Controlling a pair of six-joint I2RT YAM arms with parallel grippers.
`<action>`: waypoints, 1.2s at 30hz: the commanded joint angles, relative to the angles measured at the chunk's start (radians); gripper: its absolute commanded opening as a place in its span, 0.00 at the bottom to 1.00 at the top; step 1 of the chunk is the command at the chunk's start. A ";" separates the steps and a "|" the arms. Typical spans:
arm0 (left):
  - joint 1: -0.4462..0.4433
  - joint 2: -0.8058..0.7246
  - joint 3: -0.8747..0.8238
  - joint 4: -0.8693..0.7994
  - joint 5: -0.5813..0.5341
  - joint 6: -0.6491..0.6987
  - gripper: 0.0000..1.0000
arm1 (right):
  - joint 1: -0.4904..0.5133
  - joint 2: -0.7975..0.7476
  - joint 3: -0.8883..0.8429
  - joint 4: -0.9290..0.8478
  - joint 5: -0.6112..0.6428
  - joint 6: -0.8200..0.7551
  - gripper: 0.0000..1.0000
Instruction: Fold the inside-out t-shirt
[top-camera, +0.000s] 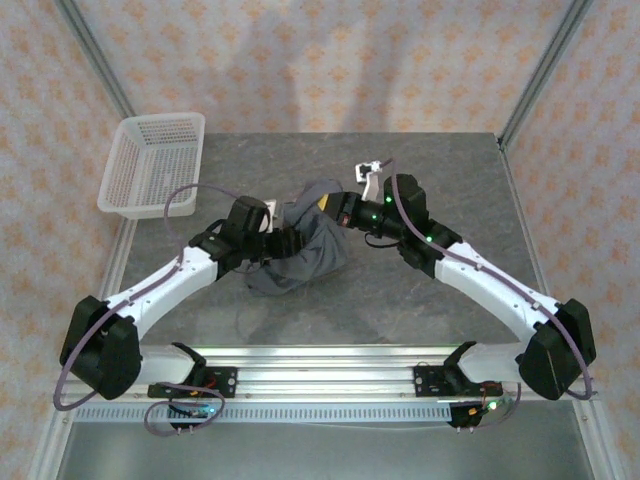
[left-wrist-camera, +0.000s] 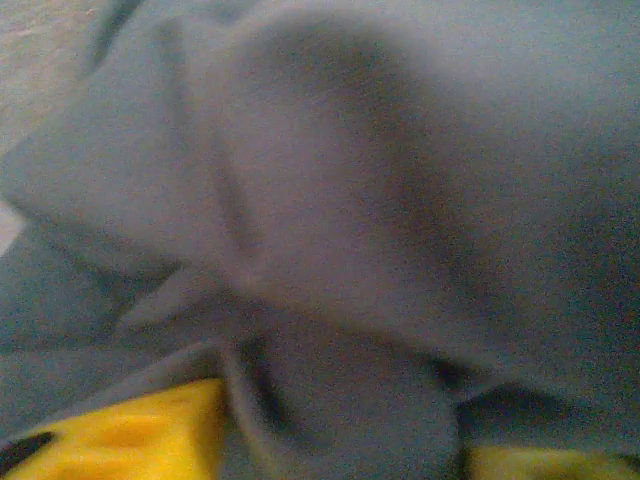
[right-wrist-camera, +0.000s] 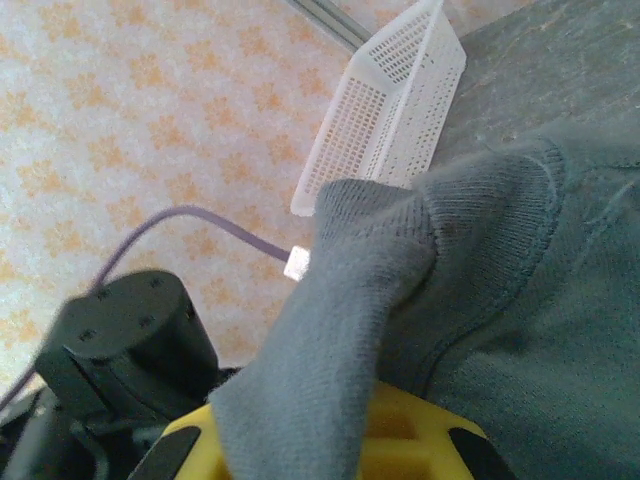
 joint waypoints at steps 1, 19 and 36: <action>0.011 -0.004 -0.099 -0.043 -0.193 -0.063 0.35 | -0.075 -0.071 0.038 0.133 -0.017 0.113 0.00; -0.050 -0.303 -0.016 -0.021 -0.058 0.358 0.73 | -0.206 -0.151 0.003 0.156 -0.154 0.151 0.00; -0.111 0.083 0.213 0.186 0.195 0.327 0.70 | -0.175 -0.163 0.032 0.082 -0.190 0.095 0.00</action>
